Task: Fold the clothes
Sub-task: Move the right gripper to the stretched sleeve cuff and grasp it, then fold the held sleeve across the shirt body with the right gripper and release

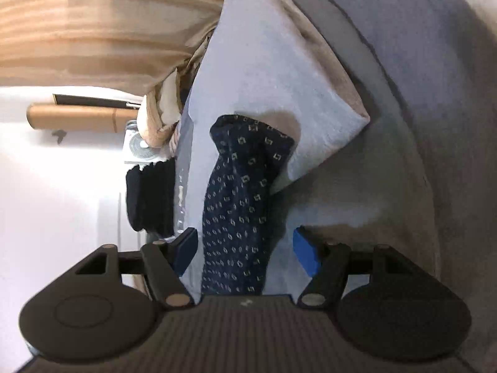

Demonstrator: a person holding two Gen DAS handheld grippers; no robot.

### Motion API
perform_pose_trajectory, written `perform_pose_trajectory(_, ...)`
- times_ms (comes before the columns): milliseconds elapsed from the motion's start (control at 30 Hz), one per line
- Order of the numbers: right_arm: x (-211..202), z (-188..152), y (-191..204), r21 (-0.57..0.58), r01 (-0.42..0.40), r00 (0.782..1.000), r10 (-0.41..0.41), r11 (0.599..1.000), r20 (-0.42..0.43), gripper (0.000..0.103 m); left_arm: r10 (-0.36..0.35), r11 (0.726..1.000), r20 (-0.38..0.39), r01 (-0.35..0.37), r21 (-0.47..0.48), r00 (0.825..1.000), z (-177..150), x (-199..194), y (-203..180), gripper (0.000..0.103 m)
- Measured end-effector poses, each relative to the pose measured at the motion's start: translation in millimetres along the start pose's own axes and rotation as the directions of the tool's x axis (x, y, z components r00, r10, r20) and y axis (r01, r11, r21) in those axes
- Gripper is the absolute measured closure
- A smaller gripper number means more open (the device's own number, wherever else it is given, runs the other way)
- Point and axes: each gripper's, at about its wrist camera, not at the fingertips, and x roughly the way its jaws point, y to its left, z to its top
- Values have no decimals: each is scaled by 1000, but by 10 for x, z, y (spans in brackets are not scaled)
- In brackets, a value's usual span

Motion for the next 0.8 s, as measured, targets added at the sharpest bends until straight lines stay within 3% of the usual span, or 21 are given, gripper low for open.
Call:
perform_pose_trajectory(100,46,23,8,-36,-17,1000,17,999,-14,54,-6,1000,-10,6,10,1000,-10,14,-20,24)
perform_pose_trajectory(233,101,45,-39,-21,-37,999,36,999,-28,90,-8,1000,-14,8,24,1000,-26,17,-42,24)
perform_pose_trajectory(300,107,46,-21,-26,-32,999,32,999,-26,97,-6,1000,-15,6,23,1000,-30,16,-42,24)
perform_pose_trajectory(600,140,60,-37,-15,-6,1000,6,1000,-7,91,-1,999,-18,2,37,1000,-34,16,-60,24)
perform_pose_trajectory(800,121,-17,116,-124,1,1000,-1,992,4,96,6,999,-17,-6,38,1000,-40,15,-65,24)
